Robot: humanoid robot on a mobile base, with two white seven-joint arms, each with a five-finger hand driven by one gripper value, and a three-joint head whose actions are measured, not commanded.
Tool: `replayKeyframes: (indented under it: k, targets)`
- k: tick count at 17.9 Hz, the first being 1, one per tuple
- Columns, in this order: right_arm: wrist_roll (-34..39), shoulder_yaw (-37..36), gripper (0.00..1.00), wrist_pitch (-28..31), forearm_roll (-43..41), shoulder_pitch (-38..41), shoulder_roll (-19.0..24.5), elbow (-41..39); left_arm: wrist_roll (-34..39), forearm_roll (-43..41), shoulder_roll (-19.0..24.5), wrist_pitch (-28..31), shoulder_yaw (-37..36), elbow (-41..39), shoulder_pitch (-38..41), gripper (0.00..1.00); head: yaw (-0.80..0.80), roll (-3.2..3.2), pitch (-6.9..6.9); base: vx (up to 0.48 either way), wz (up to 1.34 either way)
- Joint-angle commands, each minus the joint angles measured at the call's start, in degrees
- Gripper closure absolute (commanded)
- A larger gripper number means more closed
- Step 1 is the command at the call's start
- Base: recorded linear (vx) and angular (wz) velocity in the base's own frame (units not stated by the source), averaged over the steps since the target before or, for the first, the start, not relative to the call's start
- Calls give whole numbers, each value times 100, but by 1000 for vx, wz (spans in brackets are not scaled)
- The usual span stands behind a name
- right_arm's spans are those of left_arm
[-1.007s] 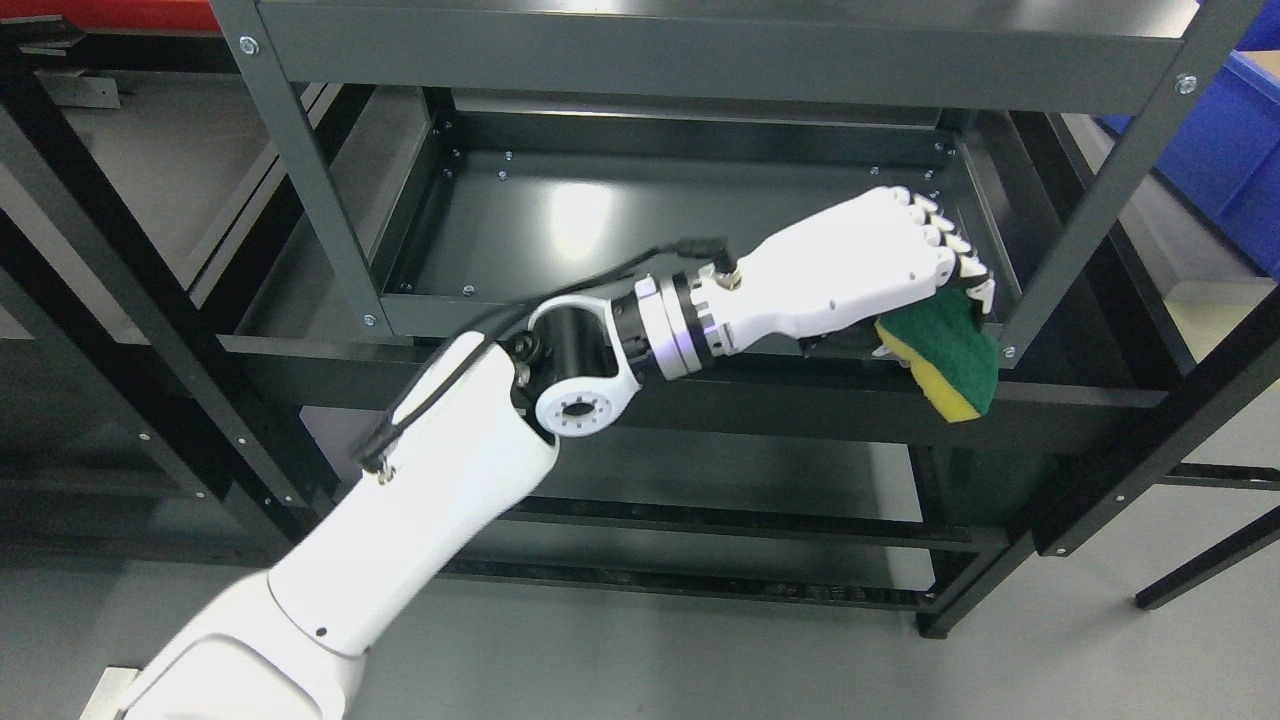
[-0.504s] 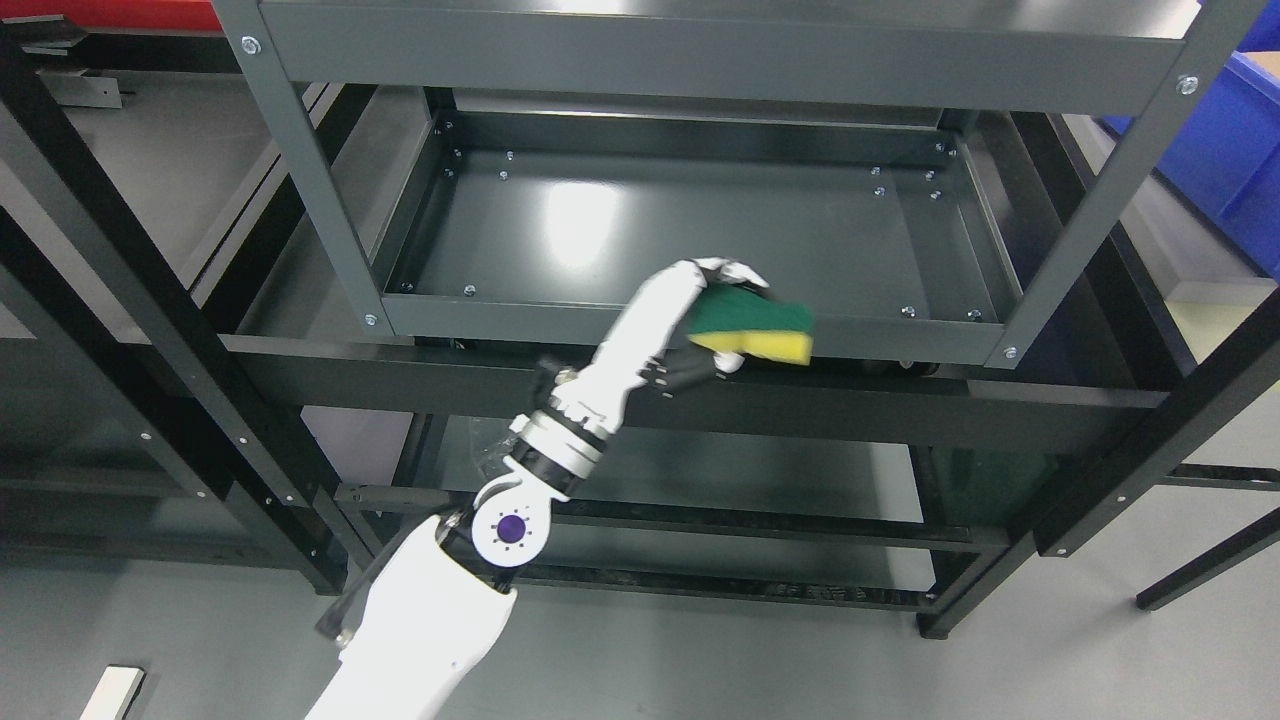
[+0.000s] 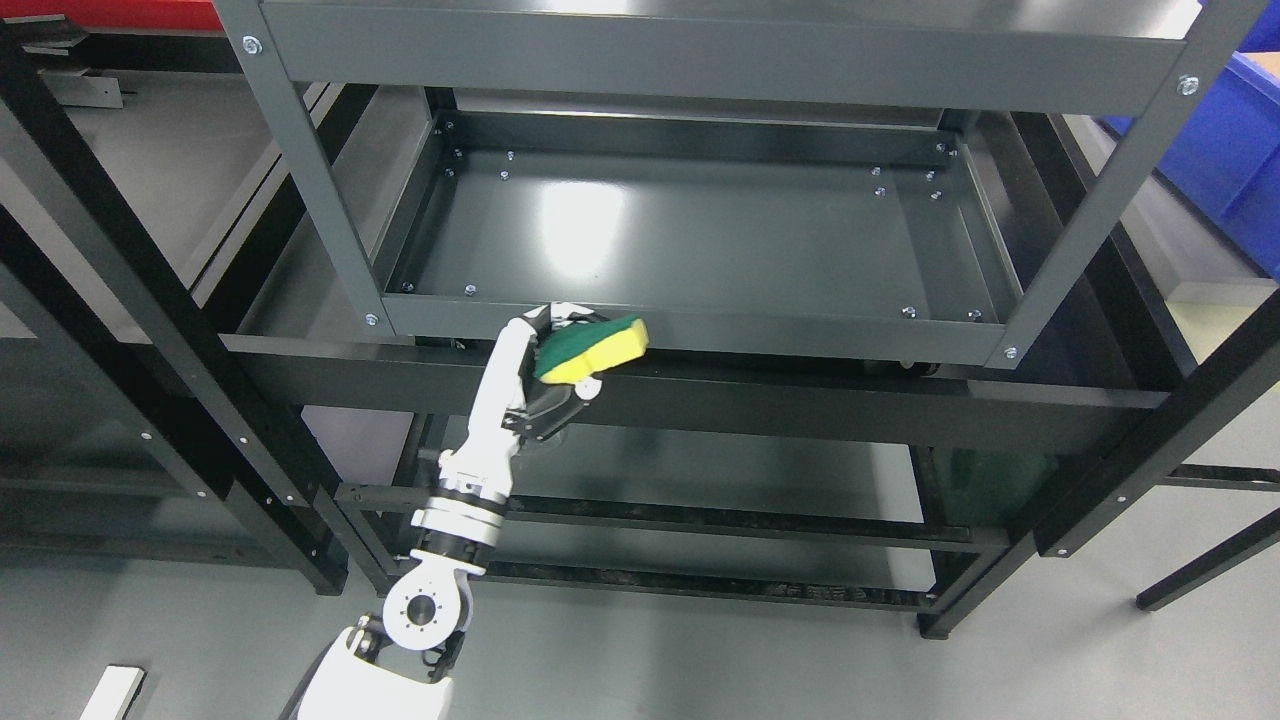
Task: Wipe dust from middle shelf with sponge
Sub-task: 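Withdraw the left hand holding the sponge out of the shelf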
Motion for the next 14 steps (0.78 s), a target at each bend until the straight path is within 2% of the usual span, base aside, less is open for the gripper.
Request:
replayKeyframes:
  k: [1, 14]
  targets:
    - [1, -2, 0, -3, 0, 0, -100, -100, 4, 223, 71, -180, 1313, -879, 391, 100, 0, 0, 0, 0, 0]
    - [1, -2, 0, -3, 0, 0, -100, -100, -22, 435, 71, -92, 1384, -879, 391, 100, 0, 0, 0, 0, 0]
